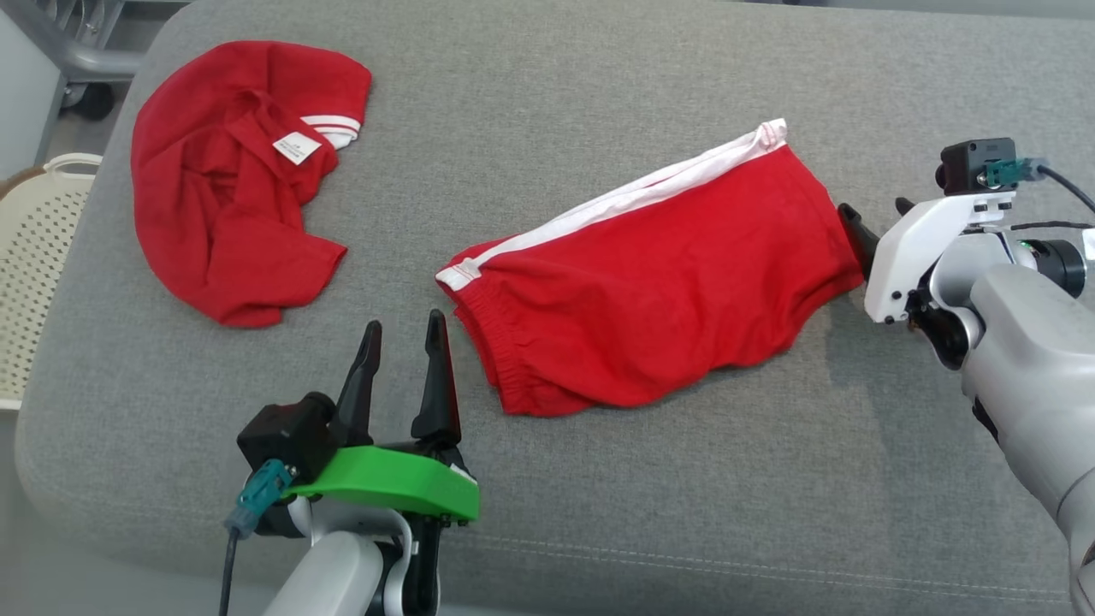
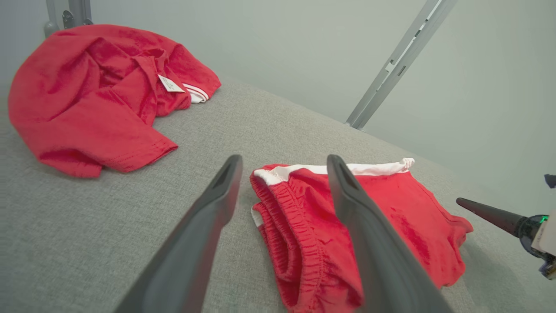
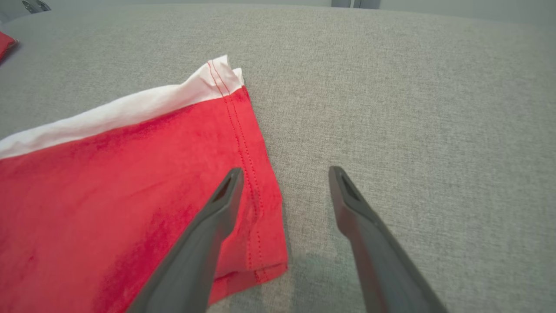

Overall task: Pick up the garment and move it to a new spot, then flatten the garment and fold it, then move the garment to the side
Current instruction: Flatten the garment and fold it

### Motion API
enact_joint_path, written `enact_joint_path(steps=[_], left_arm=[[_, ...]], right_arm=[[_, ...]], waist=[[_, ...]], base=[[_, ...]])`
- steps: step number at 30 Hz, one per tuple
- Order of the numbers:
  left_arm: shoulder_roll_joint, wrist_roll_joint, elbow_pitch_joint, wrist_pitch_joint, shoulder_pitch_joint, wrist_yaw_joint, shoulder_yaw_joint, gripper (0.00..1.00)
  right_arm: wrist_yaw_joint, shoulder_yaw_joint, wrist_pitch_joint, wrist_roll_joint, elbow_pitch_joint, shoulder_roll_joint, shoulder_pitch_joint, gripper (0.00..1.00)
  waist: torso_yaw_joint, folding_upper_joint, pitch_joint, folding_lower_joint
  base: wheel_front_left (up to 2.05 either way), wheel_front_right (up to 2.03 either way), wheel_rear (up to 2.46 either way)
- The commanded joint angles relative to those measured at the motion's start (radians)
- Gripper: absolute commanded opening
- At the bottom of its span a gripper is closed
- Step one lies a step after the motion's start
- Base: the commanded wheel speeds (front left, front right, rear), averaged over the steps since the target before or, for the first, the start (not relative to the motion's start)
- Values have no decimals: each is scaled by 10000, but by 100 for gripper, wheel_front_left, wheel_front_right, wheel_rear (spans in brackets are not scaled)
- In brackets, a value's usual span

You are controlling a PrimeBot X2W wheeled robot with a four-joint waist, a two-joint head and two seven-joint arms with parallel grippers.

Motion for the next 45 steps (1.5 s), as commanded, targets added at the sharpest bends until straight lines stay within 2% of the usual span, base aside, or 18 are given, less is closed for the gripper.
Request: enact_joint_path(steps=[1, 10, 17, 19, 22, 24, 34, 45], left_arm=[[-88, 161, -104, -36, 220, -62, 44, 100], [-336, 289, -134, -35, 313, -266, 137, 100], [-448, 331, -113, -35, 424, -395, 199, 100], [-462, 341, -100, -35, 469, -420, 219, 100], [-471, 345, -92, -35, 499, -427, 258, 100], [-472, 326, -87, -35, 499, -448, 259, 100], [-324, 337, -26, 36, 642, -495, 185, 100], [-157, 350, -395, 218, 731, -438, 64, 100]], right_arm=[[-14, -104, 420, 192, 298, -10, -245, 100], [-14, -284, 1451, 302, 1350, 26, -595, 100], [-9, -333, 2366, 156, 1644, 95, -261, 100], [-8, -360, 2471, 127, 1665, 108, -194, 49], [-8, -365, 2525, 36, 1687, 110, -106, 26], [-8, -383, 2456, -13, 1696, 138, -22, 0], [-18, -692, 1932, 372, 1450, 213, 423, 0], [-17, -890, 1494, 1024, 383, -736, 1148, 0]], waist=[[350, 0, 22, 0], [1254, 0, 212, 0], [1533, 0, 201, 0], [1533, 0, 175, 0], [1482, 0, 147, 0], [1423, 0, 130, 0], [768, 0, -209, 0], [-308, 0, -400, 0]], base=[[0, 0, 0], [0, 0, 0], [0, 0, 0], [0, 0, 0], [0, 0, 0], [0, 0, 0], [0, 0, 0], [0, 0, 0]])
